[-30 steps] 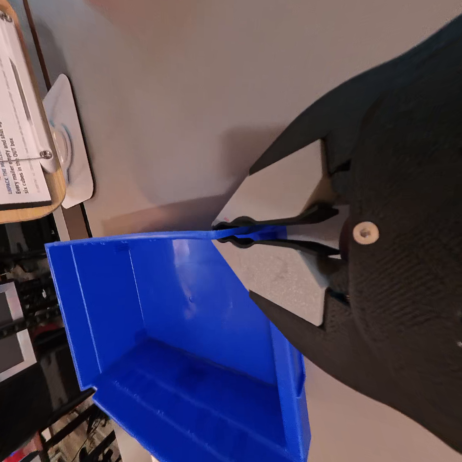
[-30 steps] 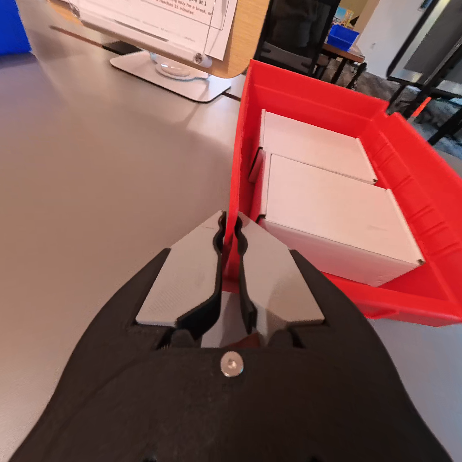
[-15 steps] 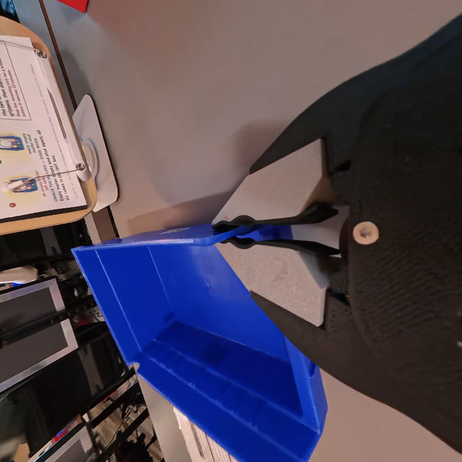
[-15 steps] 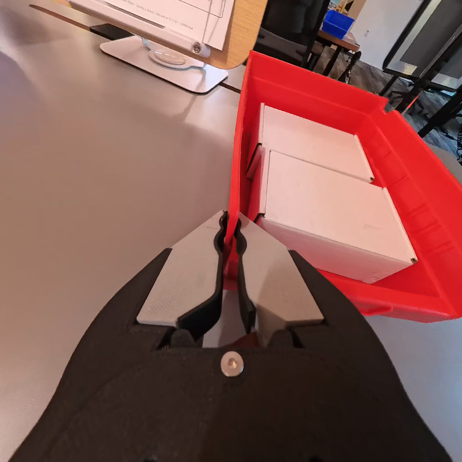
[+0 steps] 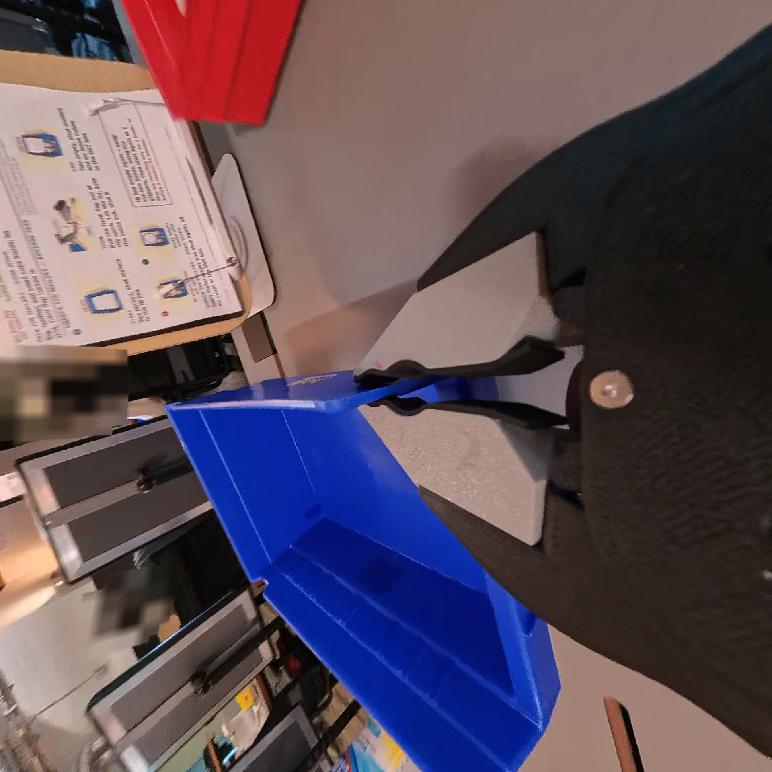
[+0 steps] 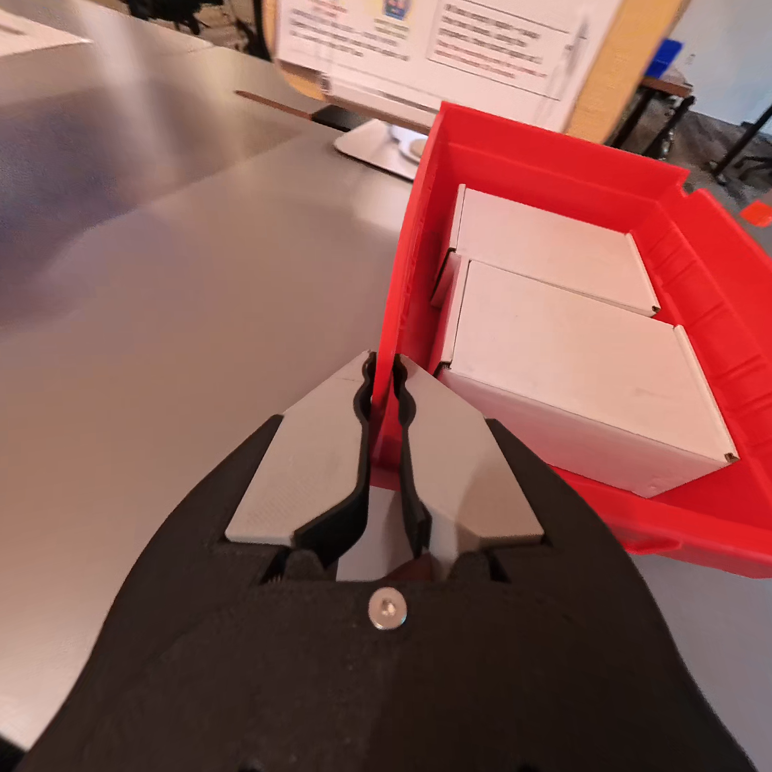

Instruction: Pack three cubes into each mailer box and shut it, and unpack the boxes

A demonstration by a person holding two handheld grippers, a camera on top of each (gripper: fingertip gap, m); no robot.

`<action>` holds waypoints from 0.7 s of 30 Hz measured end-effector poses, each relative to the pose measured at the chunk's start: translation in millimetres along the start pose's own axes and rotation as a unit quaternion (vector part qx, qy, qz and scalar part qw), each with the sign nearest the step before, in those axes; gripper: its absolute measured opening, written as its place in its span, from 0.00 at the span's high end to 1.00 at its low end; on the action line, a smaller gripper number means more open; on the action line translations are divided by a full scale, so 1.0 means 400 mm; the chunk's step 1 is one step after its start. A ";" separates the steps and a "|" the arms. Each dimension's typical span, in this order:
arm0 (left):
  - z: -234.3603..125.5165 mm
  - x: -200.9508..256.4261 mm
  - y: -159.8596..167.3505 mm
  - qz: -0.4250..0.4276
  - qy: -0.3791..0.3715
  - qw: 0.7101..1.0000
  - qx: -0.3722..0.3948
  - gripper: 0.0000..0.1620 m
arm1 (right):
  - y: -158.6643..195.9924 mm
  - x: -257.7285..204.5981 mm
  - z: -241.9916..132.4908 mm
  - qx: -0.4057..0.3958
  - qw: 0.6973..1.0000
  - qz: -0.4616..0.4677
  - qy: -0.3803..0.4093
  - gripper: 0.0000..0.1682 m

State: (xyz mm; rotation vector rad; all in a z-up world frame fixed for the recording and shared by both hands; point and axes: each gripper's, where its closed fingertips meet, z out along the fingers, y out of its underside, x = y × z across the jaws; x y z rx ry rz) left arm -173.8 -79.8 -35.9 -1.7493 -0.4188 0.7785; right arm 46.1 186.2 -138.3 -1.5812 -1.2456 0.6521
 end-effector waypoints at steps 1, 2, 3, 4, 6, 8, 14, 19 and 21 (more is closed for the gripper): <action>-0.015 -0.009 -0.017 0.000 -0.005 1.000 0.013 1.00 | -0.008 -0.041 0.004 0.001 1.000 -0.004 -0.009 0.97; -0.031 -0.018 -0.032 -0.001 -0.008 1.000 0.025 1.00 | -0.017 -0.084 0.008 0.003 1.000 -0.009 -0.017 0.97; -0.046 -0.029 -0.046 -0.001 -0.012 0.999 0.035 1.00 | -0.026 -0.129 0.014 0.006 1.000 -0.017 -0.026 0.96; -0.062 -0.039 -0.059 -0.002 -0.015 0.999 0.043 0.99 | -0.036 -0.174 0.023 0.008 0.999 -0.027 -0.033 0.96; -0.092 -0.062 -0.078 -0.003 -0.029 0.998 0.055 1.00 | -0.058 -0.273 0.045 0.011 0.998 -0.041 -0.051 0.96; -0.118 -0.084 -0.091 0.002 -0.045 0.997 0.062 0.99 | -0.088 -0.380 0.072 0.012 0.997 -0.041 -0.071 0.95; -0.194 -0.139 -0.127 0.007 -0.081 0.993 0.089 0.99 | -0.230 -0.769 0.119 0.051 0.975 -0.043 -0.213 0.84; -0.234 -0.168 -0.142 0.013 -0.103 0.989 0.105 1.00 | -0.361 -0.917 0.043 0.097 0.948 -0.069 -0.294 0.85; -0.246 -0.168 -0.148 0.013 -0.103 0.988 0.110 1.00 | -0.384 -0.882 0.000 0.124 0.941 -0.083 -0.305 0.84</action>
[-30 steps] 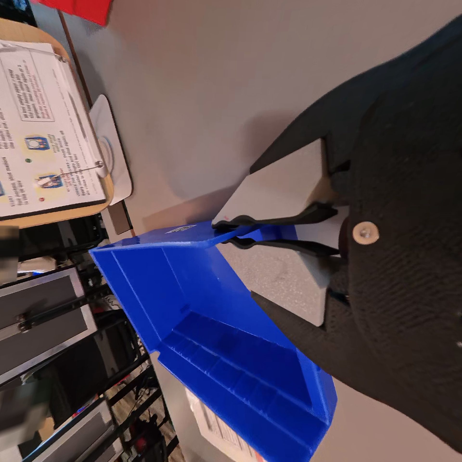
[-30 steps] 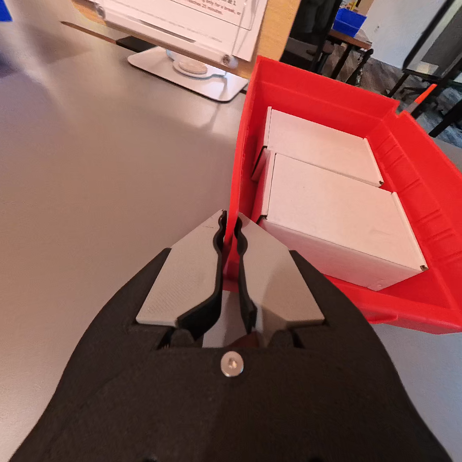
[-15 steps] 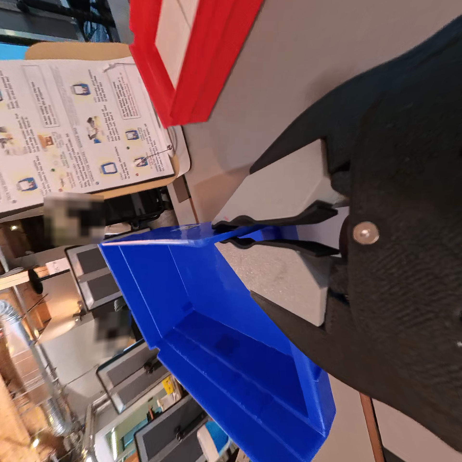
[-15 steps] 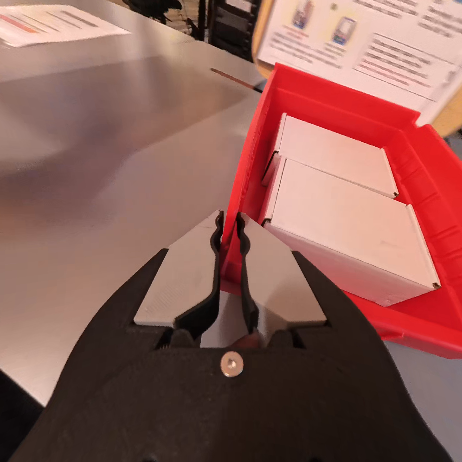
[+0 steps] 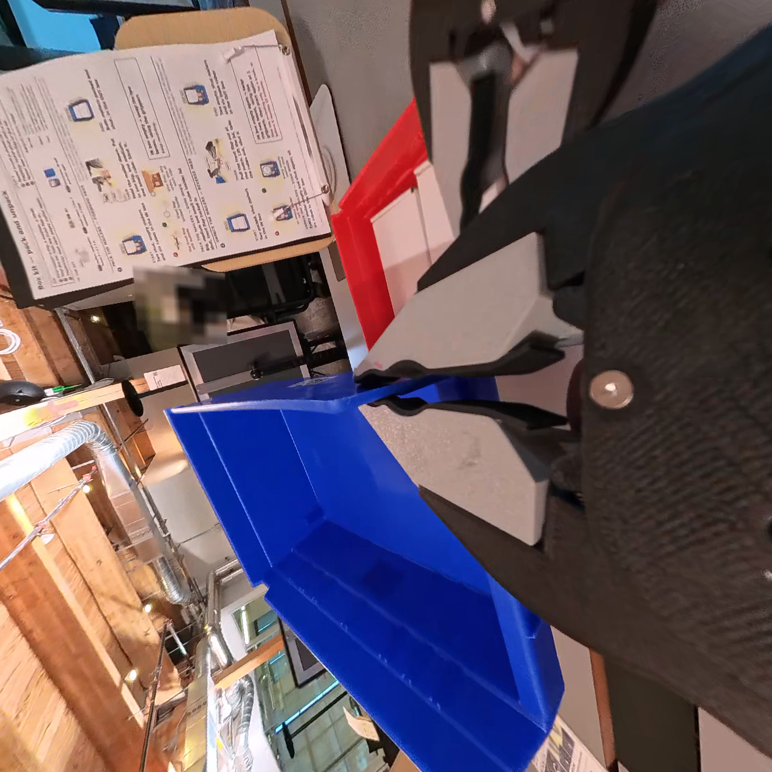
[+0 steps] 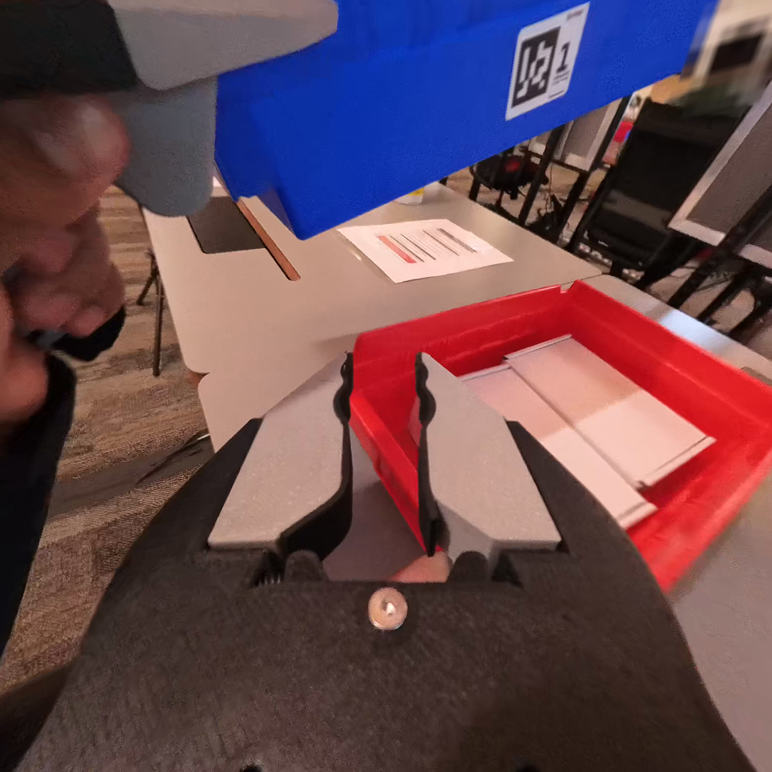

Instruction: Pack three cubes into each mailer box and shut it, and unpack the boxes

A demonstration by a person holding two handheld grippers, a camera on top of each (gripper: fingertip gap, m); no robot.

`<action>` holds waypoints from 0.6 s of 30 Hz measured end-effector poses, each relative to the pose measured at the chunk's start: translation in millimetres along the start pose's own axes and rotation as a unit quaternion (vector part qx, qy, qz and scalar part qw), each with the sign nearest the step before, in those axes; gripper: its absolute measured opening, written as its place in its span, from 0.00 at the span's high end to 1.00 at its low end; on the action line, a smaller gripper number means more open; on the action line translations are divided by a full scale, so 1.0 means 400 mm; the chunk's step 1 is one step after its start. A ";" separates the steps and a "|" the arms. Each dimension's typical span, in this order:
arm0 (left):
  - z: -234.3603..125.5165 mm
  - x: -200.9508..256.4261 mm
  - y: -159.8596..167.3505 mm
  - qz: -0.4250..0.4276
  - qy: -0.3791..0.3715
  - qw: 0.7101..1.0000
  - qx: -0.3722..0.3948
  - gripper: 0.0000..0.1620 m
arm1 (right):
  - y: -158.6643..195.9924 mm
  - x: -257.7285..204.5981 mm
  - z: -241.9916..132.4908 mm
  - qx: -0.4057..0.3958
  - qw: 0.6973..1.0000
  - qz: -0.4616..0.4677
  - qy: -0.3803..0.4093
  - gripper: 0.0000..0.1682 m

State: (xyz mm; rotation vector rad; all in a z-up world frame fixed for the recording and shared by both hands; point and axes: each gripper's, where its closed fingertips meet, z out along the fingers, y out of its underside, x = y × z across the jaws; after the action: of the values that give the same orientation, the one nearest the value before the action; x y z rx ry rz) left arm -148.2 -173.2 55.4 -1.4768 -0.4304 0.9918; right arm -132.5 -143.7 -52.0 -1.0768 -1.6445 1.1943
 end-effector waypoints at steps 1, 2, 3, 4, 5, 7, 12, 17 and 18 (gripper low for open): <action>-0.004 0.003 -0.007 -0.001 0.003 1.000 0.004 1.00 | -0.002 0.012 -0.031 0.005 1.000 -0.005 -0.007 0.84; -0.007 0.009 -0.015 0.000 0.008 1.000 0.009 1.00 | 0.001 0.033 -0.065 0.009 1.000 -0.007 -0.009 0.83; -0.011 0.021 -0.024 0.004 0.013 1.000 0.014 1.00 | 0.010 0.062 -0.101 0.013 1.000 -0.007 -0.006 0.83; -0.013 0.037 -0.036 0.007 0.019 1.000 0.019 1.00 | 0.022 0.093 -0.140 0.015 1.000 -0.005 -0.002 0.82; -0.015 0.060 -0.049 0.011 0.029 0.999 0.024 1.00 | 0.036 0.129 -0.181 0.017 1.000 -0.004 0.004 0.82; -0.020 0.118 -0.077 0.023 0.053 0.998 0.036 0.99 | 0.064 0.217 -0.272 0.021 0.999 -0.001 0.035 0.82; -0.035 0.318 -0.140 0.058 0.130 0.988 0.062 0.99 | 0.171 0.421 -0.519 -0.009 0.995 0.007 0.101 0.82; -0.081 0.563 -0.188 0.090 0.213 0.969 0.089 1.00 | 0.323 0.588 -0.775 -0.065 0.981 0.018 0.183 0.82; -0.090 0.617 -0.191 0.093 0.230 0.964 0.093 1.00 | 0.345 0.619 -0.826 -0.072 0.976 0.026 0.203 0.82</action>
State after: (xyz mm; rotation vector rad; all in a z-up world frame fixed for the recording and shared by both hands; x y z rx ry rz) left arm 40.0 6.8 43.7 -1.5369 0.1363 0.7746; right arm 126.4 204.9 -82.2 -1.3607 -1.4025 0.8264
